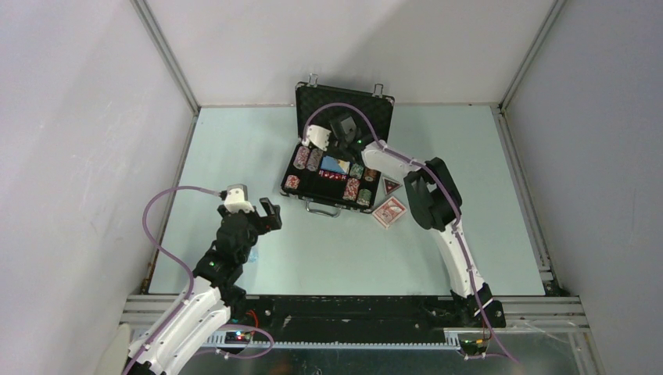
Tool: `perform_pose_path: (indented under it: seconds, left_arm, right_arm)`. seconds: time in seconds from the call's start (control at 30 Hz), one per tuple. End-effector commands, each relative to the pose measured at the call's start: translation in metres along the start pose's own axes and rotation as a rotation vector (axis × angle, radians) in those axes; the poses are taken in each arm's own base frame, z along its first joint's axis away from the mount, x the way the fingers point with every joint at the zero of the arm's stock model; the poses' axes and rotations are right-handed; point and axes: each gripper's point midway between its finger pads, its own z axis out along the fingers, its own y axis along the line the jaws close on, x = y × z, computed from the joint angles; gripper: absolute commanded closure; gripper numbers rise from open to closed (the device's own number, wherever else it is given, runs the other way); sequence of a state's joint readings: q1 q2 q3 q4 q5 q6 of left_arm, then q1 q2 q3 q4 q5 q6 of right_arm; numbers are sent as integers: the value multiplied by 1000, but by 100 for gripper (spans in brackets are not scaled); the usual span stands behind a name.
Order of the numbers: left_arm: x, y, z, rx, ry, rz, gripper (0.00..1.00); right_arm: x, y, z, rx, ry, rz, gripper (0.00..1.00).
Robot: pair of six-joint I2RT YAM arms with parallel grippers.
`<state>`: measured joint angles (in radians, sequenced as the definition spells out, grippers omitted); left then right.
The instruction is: Pack up texas hold em set
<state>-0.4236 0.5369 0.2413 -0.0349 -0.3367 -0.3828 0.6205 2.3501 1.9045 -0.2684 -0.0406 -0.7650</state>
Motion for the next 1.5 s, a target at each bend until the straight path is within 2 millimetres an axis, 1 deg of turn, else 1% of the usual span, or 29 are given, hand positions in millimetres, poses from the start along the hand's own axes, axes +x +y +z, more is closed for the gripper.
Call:
perform_pose_path:
  seconds: [0.0, 0.13, 0.23, 0.3, 0.47, 0.53, 0.57, 0.6, 0.63, 0.67, 0.7, 0.73, 0.77, 0.8, 0.83, 0.87, 0.9, 0.93, 0.97, 1.03, 1.07, 1.1, 1.13, 1.17, 1.2, 1.23, 1.3, 1.4, 1.47]
  left_arm:
    - [-11, -4, 1, 11, -34, 7, 3]
    - [-11, -4, 1, 14, -32, 8, 3]
    - [-11, -5, 1, 17, -31, 9, 3]
    - [-10, -5, 1, 17, -31, 9, 3]
    - [-11, -5, 1, 17, -34, 8, 3]
    - [-12, -5, 0, 15, -35, 8, 3]
    - [-12, -4, 0, 15, -37, 8, 3]
    - [-12, -4, 0, 14, -37, 7, 3]
    - [-12, -4, 0, 14, -38, 6, 3]
    - [-12, -5, 0, 15, -36, 8, 3]
    - [-12, -5, 0, 16, -37, 8, 3]
    - [-12, -5, 0, 16, -37, 8, 3]
    - [-12, -5, 0, 16, -35, 8, 3]
    - [-12, -5, 0, 15, -35, 8, 2]
    - [-11, -5, 1, 16, -33, 9, 2]
    - [-11, -5, 1, 15, -33, 7, 1]
    - [-12, -4, 1, 9, -36, 5, 1]
    - [-13, -4, 1, 5, -39, 1, 0]
    - [-15, -1, 1, -11, -46, -8, 0]
    - [-19, 3, -1, -51, -41, -35, 0]
    - [-20, 8, -4, -88, -22, -53, 0]
    - [-23, 15, -5, -145, -33, -126, 0]
    - [-23, 19, -8, -183, -13, -146, 0]
    - [-25, 23, -10, -223, -17, -201, 0]
    - [-18, 32, -18, -285, 43, -192, 0]
    - [-21, 39, -21, -345, 29, -254, 0]
    - [-22, 48, -32, -440, 67, -291, 0]
    - [-5, 58, -50, -549, 201, -301, 0]
    - [15, 55, -55, -556, 310, -330, 0]
  right_arm:
    - [6, 27, 7, -38, 22, -21, 100]
    - [3, 30, 3, -42, 14, -14, 100]
    - [-1, 19, -3, -4, 15, -20, 100]
    - [-7, 4, -9, 54, 17, -20, 100]
    - [-35, -20, -40, 126, -14, 12, 100]
    - [-46, -22, -56, 145, -32, 56, 100]
    - [-44, -19, -59, 145, -28, 74, 100]
    - [-52, -21, -72, 173, -45, 124, 100]
    - [-49, -16, -74, 185, -43, 149, 100]
    - [-58, -19, -89, 231, -59, 200, 100]
    - [-53, -14, -91, 259, -58, 227, 100]
    - [-59, -21, -110, 334, -68, 279, 95]
    - [-52, -17, -112, 368, -65, 306, 78]
    - [-55, -24, -130, 438, -71, 360, 63]
    - [-48, -15, -133, 445, -54, 379, 58]
    - [-40, -14, -146, 476, -32, 439, 51]
    - [-41, -17, -159, 494, -41, 475, 48]
    - [-34, -17, -166, 532, -27, 561, 39]
    - [-27, -15, -178, 533, 4, 593, 36]
    - [-17, -6, -194, 518, 35, 672, 29]
    - [-8, 6, -195, 485, 53, 710, 23]
    - [-11, 6, -207, 482, 24, 749, 20]
    - [-1, 19, -206, 451, 34, 756, 14]
    - [-2, 18, -217, 449, 3, 783, 12]
    - [6, 29, -216, 425, 6, 790, 11]
    - [6, 27, -226, 431, -23, 817, 11]
    - [15, 34, -234, 428, -33, 841, 11]
    - [29, 43, -239, 422, -31, 856, 11]
    - [32, 46, -243, 419, -42, 868, 11]
